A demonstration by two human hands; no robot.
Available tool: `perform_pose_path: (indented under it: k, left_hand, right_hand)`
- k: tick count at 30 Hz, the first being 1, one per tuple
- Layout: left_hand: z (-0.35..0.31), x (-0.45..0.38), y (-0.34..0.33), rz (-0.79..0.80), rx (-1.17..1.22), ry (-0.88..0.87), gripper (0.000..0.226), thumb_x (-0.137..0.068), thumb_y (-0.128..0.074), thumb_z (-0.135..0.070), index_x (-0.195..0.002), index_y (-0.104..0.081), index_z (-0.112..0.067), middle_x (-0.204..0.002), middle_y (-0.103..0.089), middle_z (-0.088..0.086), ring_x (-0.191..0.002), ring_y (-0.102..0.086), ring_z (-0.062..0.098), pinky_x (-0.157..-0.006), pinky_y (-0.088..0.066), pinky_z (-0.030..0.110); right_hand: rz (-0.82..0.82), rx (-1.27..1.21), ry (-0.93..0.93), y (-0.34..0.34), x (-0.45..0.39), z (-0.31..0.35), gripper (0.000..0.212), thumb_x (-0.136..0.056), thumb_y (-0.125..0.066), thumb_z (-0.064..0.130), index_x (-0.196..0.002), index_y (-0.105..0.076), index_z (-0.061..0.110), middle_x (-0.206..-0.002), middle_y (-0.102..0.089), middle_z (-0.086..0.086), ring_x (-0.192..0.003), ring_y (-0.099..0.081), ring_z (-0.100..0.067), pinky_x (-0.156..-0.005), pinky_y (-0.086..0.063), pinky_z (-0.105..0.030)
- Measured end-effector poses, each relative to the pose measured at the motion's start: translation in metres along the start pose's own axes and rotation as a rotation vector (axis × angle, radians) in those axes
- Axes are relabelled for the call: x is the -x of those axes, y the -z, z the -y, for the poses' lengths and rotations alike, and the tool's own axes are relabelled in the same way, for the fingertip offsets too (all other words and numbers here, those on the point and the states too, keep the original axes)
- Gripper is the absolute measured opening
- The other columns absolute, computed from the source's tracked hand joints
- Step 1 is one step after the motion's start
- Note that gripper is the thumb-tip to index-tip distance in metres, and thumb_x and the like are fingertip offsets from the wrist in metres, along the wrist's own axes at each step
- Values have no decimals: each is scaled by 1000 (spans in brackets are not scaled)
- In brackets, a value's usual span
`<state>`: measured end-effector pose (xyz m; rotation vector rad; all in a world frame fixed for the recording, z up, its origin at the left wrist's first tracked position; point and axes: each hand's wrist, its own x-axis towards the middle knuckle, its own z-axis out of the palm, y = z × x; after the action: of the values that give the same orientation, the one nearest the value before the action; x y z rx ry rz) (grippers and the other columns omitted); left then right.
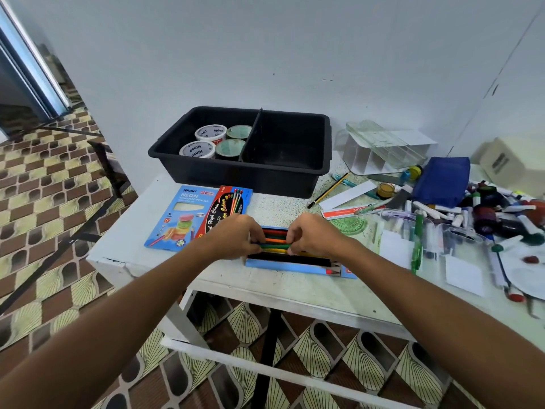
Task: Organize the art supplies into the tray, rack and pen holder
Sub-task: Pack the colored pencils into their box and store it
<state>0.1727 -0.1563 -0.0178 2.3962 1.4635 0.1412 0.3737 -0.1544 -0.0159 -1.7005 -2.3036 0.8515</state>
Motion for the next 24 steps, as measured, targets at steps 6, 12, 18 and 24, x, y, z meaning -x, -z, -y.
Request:
perform_pose_path:
  k: [6,12,18,24]
  left_hand:
    - [-1,2,-5,-13,-48,-31,21,-90,-65,-25,-107,-73,-16,-105,-69,-1,-97,-58,10,-87,-48,26]
    - [1,5,-12,-117,-128,-116,23,-89,-64,-35,-105,-72,-21,-101,-67,-6,-101,-50,8,-93,-41,34]
    - [-4,5,-18,-94,-178,-208,21,-91,-59,-34,-102,-73,-22,-100,-68,-8,-100,-53,10,-92,-37,33]
    - [3,6,-24,-181,-113,-268,40,-80,-57,-54,-99,-73,-22,-102,-66,-5,-99,-50,11,-85,-40,37]
  right_hand:
    - [-22,6,7,0,1,-9,15,-73,-79,10,-72,-69,21,-73,-66,4,-72,-63,-15,-68,-52,-31]
    - [-11,14,22,5,8,-18,12,-77,-74,5,-80,-74,16,-74,-66,5,-73,-64,-14,-71,-55,-32]
    - [21,95,51,5,15,-19,13,-80,-72,6,-77,-71,19,-73,-62,9,-68,-59,-7,-64,-48,-25]
    - [87,77,102,10,23,-16,13,-76,-79,21,-85,-70,20,-75,-62,11,-71,-59,-8,-62,-45,-25]
